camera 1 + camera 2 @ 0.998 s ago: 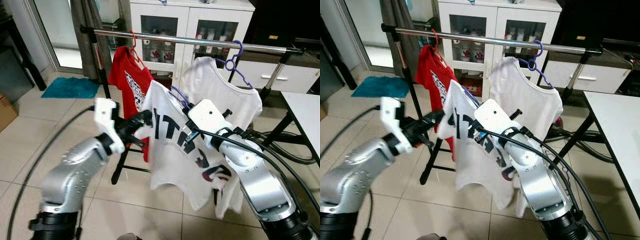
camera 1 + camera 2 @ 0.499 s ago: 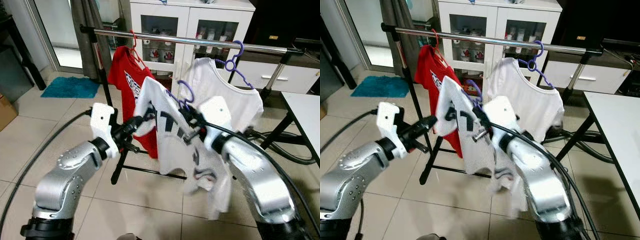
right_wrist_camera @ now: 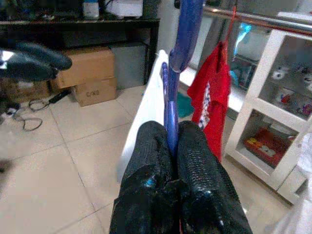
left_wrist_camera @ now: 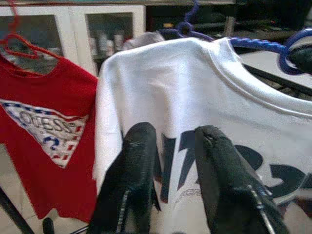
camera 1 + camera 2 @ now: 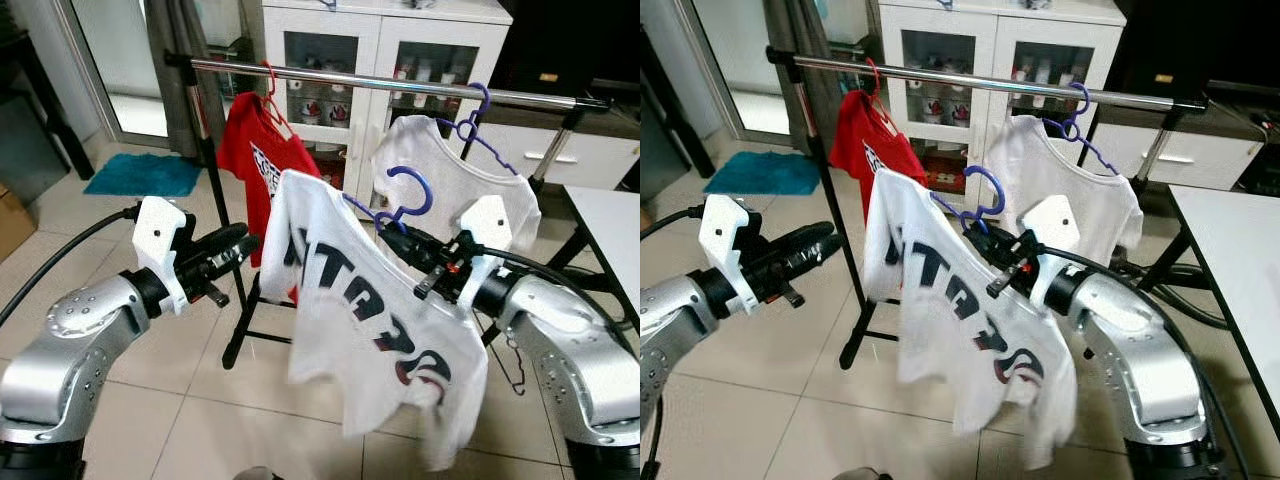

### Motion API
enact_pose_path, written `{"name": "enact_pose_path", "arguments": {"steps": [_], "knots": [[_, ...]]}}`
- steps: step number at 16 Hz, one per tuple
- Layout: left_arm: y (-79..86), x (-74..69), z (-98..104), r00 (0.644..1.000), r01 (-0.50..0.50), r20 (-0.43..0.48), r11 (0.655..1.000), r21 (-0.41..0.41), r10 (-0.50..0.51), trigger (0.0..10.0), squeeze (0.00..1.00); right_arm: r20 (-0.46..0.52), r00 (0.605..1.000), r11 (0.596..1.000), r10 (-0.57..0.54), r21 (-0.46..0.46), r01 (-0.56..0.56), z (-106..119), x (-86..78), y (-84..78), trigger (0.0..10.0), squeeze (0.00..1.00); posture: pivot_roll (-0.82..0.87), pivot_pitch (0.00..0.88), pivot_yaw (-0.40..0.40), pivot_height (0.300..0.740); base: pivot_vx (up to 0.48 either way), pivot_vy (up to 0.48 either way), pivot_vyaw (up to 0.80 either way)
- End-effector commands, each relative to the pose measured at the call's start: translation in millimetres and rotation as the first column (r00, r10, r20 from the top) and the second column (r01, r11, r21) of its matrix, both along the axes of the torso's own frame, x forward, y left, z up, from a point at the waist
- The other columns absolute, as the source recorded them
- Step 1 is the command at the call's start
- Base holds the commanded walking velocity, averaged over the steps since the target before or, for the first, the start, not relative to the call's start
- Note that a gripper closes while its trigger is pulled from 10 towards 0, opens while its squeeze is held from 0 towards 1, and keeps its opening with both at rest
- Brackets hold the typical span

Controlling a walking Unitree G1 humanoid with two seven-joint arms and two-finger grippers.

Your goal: Hang hanger

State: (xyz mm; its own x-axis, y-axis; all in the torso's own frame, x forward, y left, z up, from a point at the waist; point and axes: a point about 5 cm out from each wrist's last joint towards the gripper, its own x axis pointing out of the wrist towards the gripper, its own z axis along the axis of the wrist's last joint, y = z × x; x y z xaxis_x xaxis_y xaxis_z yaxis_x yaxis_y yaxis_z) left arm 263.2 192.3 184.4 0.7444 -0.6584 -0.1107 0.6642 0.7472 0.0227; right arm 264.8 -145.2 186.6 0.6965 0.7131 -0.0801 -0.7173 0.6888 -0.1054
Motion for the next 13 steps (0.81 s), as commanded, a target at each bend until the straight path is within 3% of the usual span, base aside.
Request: {"name": "enact_pose_path", "arguments": {"steps": [1, 3, 6, 7, 9, 12, 13], "knots": [[4.1, -1.3, 8.0, 0.999, 0.037, 0.025, 0.999, 0.028, -0.038, 10.0, 1.0, 0.015, 0.999, 0.999, 0.043, 0.014, -0.043, 7.4, -0.8, -5.5, 10.0, 0.0, 0.06, 0.0, -0.005, 0.74, 0.0, 0.0, 0.0], [22.3, 4.3, 15.6, 0.998, 0.049, 0.043, 0.994, 0.095, -0.054, 10.0, 1.0, 0.005, 0.983, 0.981, 0.183, 0.058, -0.183, 19.2, -8.0, -10.2, 10.0, 0.0, 0.08, 0.0, -0.008, 0.74, 0.0, 0.0, 0.0], [38.7, 11.6, 25.8, 0.994, 0.081, 0.064, 0.988, 0.133, -0.09, 10.0, 1.0, 0.002, 0.96, 0.956, 0.281, 0.083, -0.28, 27.5, -11.4, -19.4, 10.0, 0.0, 0.06, 0.0, 0.004, 0.74, 0.0, 0.0, 0.0], [40.5, 12.4, 32.1, 0.987, 0.148, 0.052, 0.984, 0.095, -0.154, 10.0, 1.0, -0.01, 0.945, 0.942, 0.327, 0.085, -0.325, 27.4, -14.6, -19.9, 10.0, 0.0, 0.06, 0.0, 0.007, 0.74, 0.0, 0.0, 0.0], [44.9, 14.9, 36.4, 0.981, 0.181, 0.049, 0.979, 0.09, -0.186, 10.0, 1.0, -0.02, 0.921, 0.919, 0.388, 0.091, -0.385, 28.0, -20.0, -16.3, 10.0, 0.0, 0.06, 0.0, 0.004, 0.74, 0.0, 0.0, 0.0], [46.1, 14.3, 29.9, 0.965, 0.264, -0.012, 0.964, 0.045, -0.263, 10.0, 1.0, -0.02, 0.893, 0.888, 0.45, 0.114, -0.445, 35.5, -24.8, -15.7, 10.0, 0.0, 0.05, 0.0, -0.001, 0.74, 0.0, 0.0, 0.0], [47.3, 17.4, 26.8, 0.962, 0.273, -0.017, 0.961, 0.051, -0.272, 10.0, 0.17, -0.013, 0.882, 0.875, 0.472, 0.132, -0.466, 40.4, -25.7, -15.3, 10.0, 0.0, 0.05, 0.0, -0.004, 0.74, 0.0, 0.0, 0.0]]}}
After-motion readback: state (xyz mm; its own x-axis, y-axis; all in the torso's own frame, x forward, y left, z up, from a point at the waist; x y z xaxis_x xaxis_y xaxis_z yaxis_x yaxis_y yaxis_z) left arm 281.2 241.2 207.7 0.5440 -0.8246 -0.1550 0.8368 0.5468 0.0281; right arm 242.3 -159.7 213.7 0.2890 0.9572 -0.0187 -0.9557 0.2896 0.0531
